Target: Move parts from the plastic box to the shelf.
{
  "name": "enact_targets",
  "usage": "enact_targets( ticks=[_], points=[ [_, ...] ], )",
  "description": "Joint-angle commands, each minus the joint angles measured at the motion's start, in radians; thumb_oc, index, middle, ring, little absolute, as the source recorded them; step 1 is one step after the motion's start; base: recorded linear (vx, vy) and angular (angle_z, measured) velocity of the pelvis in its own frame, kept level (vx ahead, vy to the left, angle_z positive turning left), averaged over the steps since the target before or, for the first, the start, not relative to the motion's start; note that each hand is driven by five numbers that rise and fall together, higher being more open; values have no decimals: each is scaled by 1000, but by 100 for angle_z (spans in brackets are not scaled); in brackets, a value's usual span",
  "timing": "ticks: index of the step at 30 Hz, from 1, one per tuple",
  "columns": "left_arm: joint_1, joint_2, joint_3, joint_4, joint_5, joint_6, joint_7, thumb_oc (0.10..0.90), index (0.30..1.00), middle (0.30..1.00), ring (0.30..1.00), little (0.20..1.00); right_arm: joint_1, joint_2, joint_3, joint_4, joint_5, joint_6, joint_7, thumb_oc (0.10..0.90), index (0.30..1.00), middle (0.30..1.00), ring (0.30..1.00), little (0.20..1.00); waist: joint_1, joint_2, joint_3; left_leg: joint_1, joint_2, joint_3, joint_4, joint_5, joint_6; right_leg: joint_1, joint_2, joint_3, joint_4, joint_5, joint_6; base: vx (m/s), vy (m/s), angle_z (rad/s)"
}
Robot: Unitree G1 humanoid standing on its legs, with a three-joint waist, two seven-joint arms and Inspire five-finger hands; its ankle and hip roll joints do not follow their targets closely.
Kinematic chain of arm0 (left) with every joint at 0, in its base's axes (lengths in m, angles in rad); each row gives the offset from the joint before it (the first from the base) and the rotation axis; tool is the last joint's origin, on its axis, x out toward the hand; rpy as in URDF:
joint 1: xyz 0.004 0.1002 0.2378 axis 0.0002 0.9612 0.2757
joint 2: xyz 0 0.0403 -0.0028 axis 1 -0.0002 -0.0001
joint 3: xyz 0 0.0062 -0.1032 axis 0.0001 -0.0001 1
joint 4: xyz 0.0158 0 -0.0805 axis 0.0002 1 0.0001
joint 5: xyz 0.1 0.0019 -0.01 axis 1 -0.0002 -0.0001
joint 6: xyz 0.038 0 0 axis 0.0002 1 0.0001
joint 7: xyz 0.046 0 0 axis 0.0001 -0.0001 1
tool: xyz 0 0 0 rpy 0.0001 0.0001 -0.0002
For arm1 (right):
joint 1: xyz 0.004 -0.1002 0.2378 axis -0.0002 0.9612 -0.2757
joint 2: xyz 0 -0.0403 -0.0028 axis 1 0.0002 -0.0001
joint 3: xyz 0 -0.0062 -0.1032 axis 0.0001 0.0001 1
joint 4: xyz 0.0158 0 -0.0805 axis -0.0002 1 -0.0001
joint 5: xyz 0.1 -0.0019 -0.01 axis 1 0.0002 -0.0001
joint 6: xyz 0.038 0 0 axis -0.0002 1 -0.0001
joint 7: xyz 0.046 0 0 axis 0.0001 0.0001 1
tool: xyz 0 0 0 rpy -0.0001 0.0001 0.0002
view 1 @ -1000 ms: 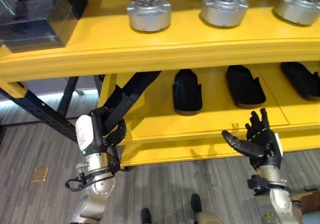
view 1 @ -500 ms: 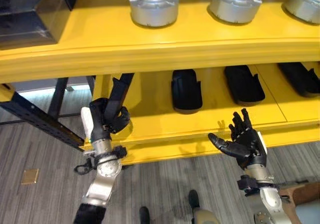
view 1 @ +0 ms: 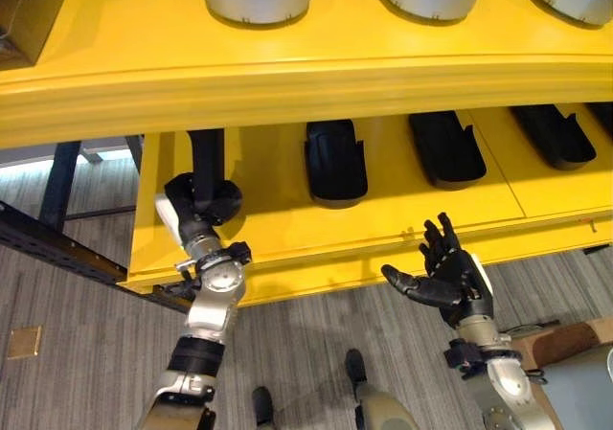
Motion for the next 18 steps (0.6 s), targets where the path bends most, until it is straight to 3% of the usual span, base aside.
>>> enact_targets(
  ticks=[1,11,18],
  points=[
    [-162,84,46,-6,73,-81,51,400,300,300,300,300,-44,-37,-59,-181,-20,-76,28,900,1000,1000,1000,1000,-3,-13,-17,18,55,25,31,4,-15,91,-18,2,5,-109,8,0,0,0],
    [-166,197,88,67,226,-7,35,400,300,300,300,300,-38,-47,-81,-179,-3,-79,62,900,1000,1000,1000,1000,-2,-7,0,32,55,36,37,-9,-17,95,-19,9,11,-114,9,-4,0,-1],
    [-88,255,131,97,342,50,-25,400,300,300,300,300,-50,-45,-91,-175,16,-64,91,900,1000,1000,1000,1000,12,15,5,50,48,36,33,-15,-14,111,-27,4,14,-120,10,0,0,0]
  ],
)
